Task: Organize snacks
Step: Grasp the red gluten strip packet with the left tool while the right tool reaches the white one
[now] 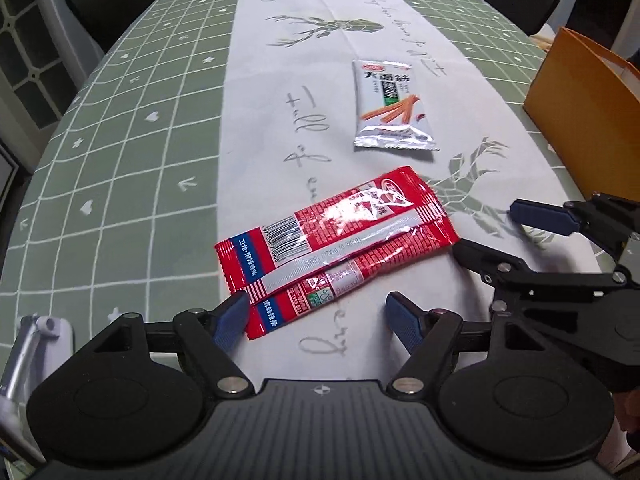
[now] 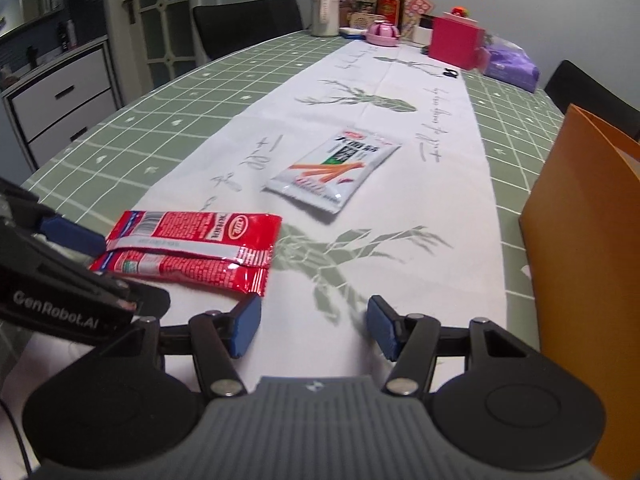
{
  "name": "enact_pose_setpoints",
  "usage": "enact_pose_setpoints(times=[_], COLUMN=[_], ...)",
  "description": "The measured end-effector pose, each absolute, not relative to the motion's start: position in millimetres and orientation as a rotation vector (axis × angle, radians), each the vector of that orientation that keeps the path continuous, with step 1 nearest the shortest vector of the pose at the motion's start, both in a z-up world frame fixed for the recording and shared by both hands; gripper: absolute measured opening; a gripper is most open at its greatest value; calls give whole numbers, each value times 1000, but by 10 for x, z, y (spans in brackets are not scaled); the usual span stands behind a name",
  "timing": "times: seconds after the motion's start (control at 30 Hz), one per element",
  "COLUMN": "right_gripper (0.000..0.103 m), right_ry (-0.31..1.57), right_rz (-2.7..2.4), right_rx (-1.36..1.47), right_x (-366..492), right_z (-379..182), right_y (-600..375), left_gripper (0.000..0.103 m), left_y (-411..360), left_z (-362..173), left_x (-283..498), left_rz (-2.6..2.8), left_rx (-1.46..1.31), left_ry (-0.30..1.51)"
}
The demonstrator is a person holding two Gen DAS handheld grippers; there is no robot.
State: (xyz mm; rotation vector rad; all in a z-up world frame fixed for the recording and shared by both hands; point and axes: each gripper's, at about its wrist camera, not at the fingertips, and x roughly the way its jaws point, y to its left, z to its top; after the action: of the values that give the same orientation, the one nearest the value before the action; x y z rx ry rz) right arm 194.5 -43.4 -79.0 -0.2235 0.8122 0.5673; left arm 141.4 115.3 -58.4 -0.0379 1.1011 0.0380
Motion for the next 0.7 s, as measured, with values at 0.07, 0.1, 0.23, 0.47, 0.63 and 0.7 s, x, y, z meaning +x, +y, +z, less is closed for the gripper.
enact_pose_setpoints(times=[0.07,0.1,0.23,0.47,0.63,0.7], right_gripper=[58,58,58,59,59,59], right_ry=[813,814,814,801,825,833], right_rz=[552,550,537,519,496,496], right_rx=[-216,-209,-207,-204,-173,-163], right_x=[2005,2032,2114,2122,2171,2178], right_z=[-797,-801,-807,-739,-789,-814], right_y=[-450,-460,-456,-487,-552,-574], left_gripper=[85,85,84,93,93,93], left_y=[1147,1141,1108,1127,927,890], left_z=[-571,-564,-532,-436,-523,-559], left_x=[1429,1431,1431,1480,1564,1599], left_rz=[-16,-46,-123,-98,-160,-197], left_rx=[-72,-89,-119,-30,215,268], left_ry=[1097,1097,1097,991,934,916])
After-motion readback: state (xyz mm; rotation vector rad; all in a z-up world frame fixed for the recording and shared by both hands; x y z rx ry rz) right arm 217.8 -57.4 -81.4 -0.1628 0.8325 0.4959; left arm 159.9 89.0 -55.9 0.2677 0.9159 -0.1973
